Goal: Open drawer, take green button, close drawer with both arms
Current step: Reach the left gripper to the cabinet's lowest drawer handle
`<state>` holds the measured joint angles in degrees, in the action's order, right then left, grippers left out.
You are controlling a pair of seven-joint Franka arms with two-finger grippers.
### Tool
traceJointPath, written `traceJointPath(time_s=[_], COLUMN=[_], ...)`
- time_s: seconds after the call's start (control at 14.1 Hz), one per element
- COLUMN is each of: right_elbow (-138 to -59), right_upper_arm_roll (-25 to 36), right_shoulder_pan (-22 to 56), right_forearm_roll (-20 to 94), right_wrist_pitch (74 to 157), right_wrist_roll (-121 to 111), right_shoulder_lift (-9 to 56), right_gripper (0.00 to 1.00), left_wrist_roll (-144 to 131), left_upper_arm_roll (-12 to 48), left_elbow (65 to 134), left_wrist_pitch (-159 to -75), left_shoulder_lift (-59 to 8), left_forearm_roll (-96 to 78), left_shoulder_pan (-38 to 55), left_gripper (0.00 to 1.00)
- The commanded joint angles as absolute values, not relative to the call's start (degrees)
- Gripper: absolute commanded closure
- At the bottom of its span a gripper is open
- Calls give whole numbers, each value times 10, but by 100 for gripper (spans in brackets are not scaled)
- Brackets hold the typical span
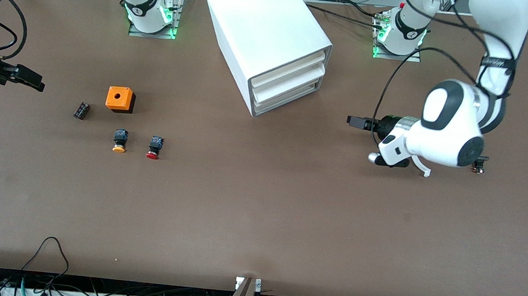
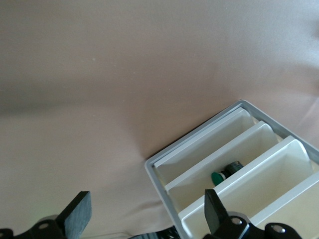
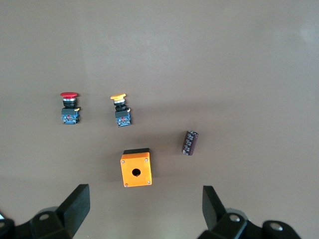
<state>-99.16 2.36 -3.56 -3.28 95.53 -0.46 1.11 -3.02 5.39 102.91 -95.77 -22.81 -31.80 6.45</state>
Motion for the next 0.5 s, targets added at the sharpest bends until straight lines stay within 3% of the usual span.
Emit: traceJointPath(time_s=[0.0, 0.21, 0.42], right_elbow=[-999, -997, -997], right_upper_arm_roll=[23, 24, 24], right_shoulder_pan=[-38, -38, -38], right_forearm_roll=[-22, -22, -22], right_wrist_pitch=[961, 962, 962], right_wrist_roll=[-12, -13, -13], right_shoulder_lift=[3, 6, 8], right_gripper=[0, 0, 0], left_wrist_roll=[-24, 32, 129], left_upper_arm_roll=[56, 56, 57], left_elbow=[1027, 1034, 1098], left_wrist_pitch=[-969, -976, -1025], left_shoulder_lift=[-253, -296, -321], left_forearm_roll=[-343, -380, -476], left_shoulder_pan=[62, 63, 79], left_gripper=[0, 0, 0])
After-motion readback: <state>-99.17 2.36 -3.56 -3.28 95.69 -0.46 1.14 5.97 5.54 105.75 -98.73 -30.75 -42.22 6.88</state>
